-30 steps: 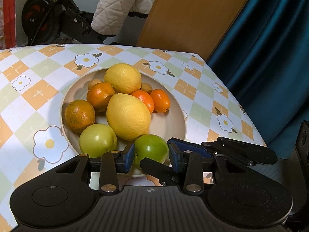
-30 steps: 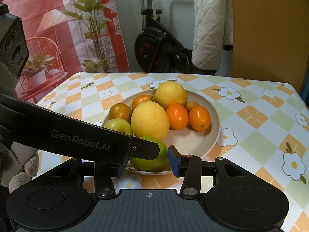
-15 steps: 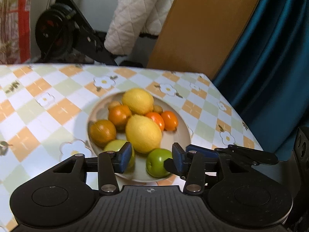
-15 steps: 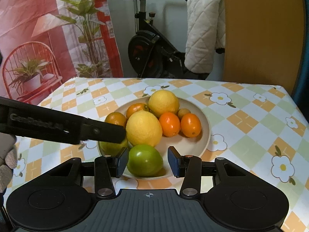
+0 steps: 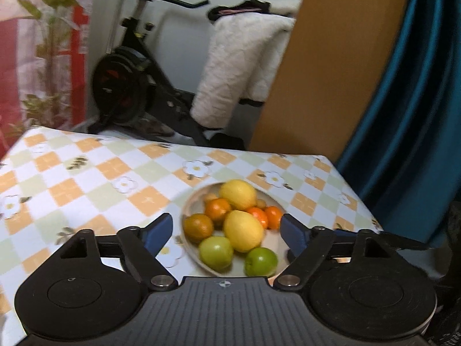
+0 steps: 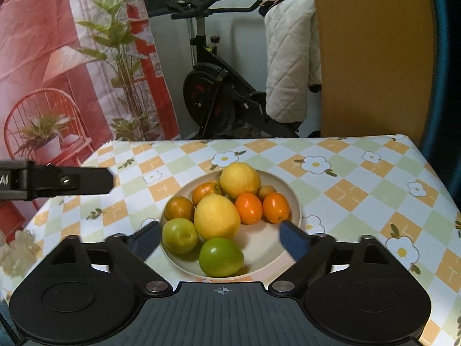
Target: Organize fruits
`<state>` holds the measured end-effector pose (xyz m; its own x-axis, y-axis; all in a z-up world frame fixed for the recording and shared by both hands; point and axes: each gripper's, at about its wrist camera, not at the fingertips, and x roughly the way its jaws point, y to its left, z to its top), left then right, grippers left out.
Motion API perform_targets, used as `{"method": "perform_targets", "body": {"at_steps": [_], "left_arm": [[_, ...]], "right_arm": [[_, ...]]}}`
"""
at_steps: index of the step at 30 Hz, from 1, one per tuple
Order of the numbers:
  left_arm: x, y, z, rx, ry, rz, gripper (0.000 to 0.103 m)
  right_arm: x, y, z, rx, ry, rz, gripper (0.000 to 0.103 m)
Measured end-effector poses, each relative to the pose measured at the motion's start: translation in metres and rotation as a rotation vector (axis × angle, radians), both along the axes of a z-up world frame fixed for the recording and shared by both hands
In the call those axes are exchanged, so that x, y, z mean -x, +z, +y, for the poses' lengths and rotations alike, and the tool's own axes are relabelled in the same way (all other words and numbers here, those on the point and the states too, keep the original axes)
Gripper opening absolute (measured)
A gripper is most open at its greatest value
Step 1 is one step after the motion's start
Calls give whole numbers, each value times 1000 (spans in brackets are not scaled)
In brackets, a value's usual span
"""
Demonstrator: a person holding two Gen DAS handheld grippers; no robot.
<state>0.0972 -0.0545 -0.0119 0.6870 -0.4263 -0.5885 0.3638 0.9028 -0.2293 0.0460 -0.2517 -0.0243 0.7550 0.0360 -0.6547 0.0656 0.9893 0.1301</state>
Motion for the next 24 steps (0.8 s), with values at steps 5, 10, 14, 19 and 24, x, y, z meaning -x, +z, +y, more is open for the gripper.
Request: {"method": "perform_targets", "body": {"at_steps": [5, 10, 14, 19, 24], "left_arm": [[12, 12, 16, -13, 46, 2, 87], [25, 18, 24, -58, 86, -25, 88], [33, 21, 27, -92, 121, -42, 91], [41, 26, 31, -100, 149, -64, 91], [46, 31, 35, -91, 163, -75, 91]], "right_arm": [[7, 17, 4, 3, -26, 5, 102], [15, 26, 12, 17, -49, 34, 102], [24, 33, 18, 22, -51, 39, 102], [33, 39, 22, 27, -54, 43, 102], [36, 44, 25, 40, -50, 37, 102]]}}
